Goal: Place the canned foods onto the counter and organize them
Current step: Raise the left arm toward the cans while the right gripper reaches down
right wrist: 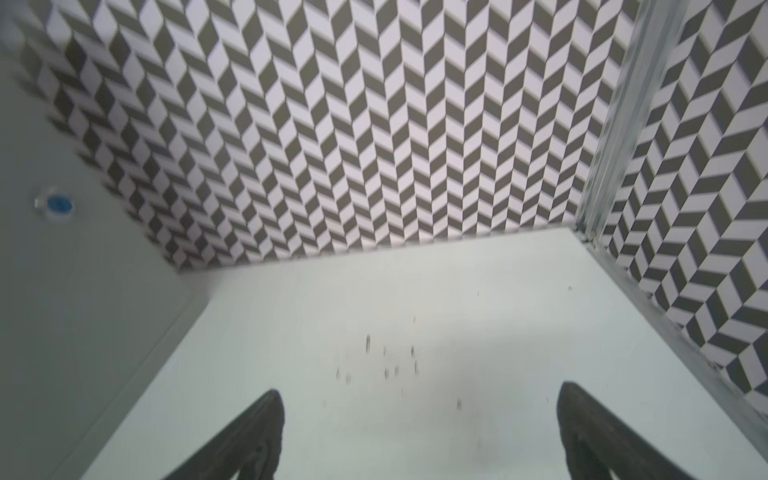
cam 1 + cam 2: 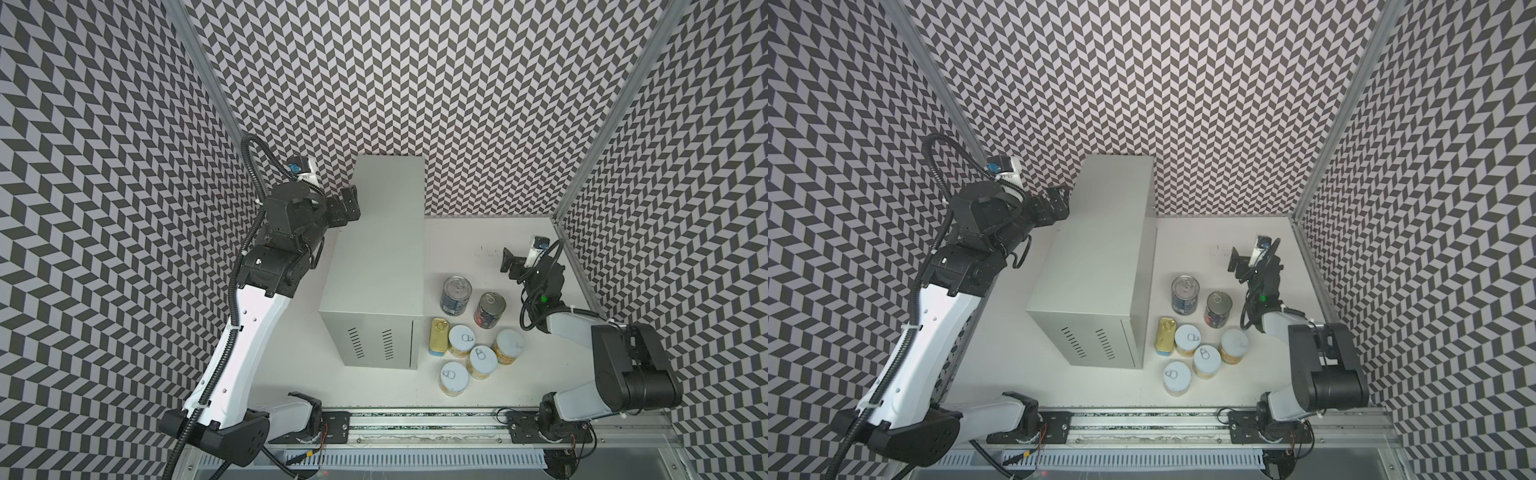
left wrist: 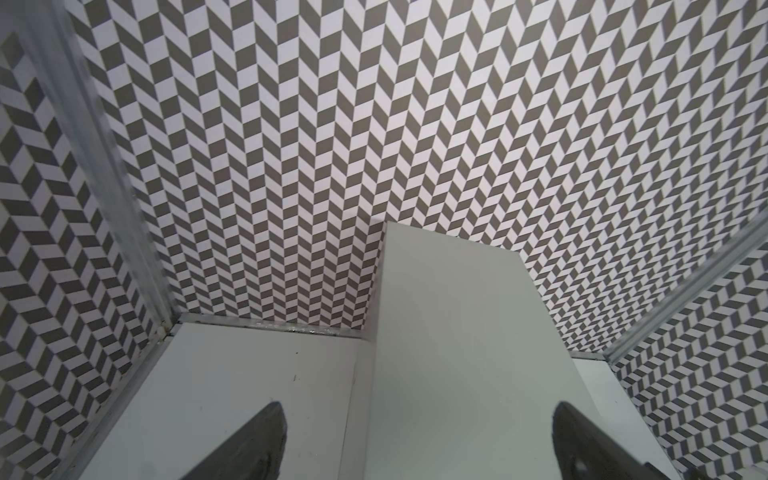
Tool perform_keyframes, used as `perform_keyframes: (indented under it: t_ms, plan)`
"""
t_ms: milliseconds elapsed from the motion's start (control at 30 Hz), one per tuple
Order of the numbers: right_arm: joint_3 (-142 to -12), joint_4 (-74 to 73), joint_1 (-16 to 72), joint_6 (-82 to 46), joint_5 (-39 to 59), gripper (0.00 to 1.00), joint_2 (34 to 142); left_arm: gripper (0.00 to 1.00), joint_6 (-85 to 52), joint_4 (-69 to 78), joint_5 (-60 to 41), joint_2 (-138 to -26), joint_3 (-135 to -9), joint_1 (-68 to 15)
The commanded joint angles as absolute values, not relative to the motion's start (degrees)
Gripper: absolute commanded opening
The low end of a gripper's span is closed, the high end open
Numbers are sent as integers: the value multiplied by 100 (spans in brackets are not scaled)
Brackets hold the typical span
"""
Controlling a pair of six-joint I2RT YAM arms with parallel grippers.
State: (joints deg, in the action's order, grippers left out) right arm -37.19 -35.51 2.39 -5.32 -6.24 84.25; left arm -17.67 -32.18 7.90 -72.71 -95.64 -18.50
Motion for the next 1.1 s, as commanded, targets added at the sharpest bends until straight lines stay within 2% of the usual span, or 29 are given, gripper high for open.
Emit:
perform_keyframes:
  t_ms: [0,233,367,567,833,1067]
  plan:
    - [-4237,-1318,416,-1136,-1237,99,8131,100,-1802,-3457,378,-7334,-9798,-1874]
    - [-5526,1661,1096,-1467,-1370,99,7651,100,-1622,-3596,193,-7156,-9738,-2203]
    - [-5691,2489,1994,-1434,-1941,99,7141,100,-1465,-3546,-160,-6930,-9476,-2574]
    - [-5799,3462,2319,-1702,-1644,99,6737,100,-891,-3993,-990,-6875,-9728,-3371]
    - [-5533,3767,2391,-1777,-1592,99,6733,100,-381,-4342,-1511,-7125,-9861,-4537]
    - [-5000,3293,2464,-1786,-866,99,6745,100,-213,-4266,-1734,-7315,-9831,-4965]
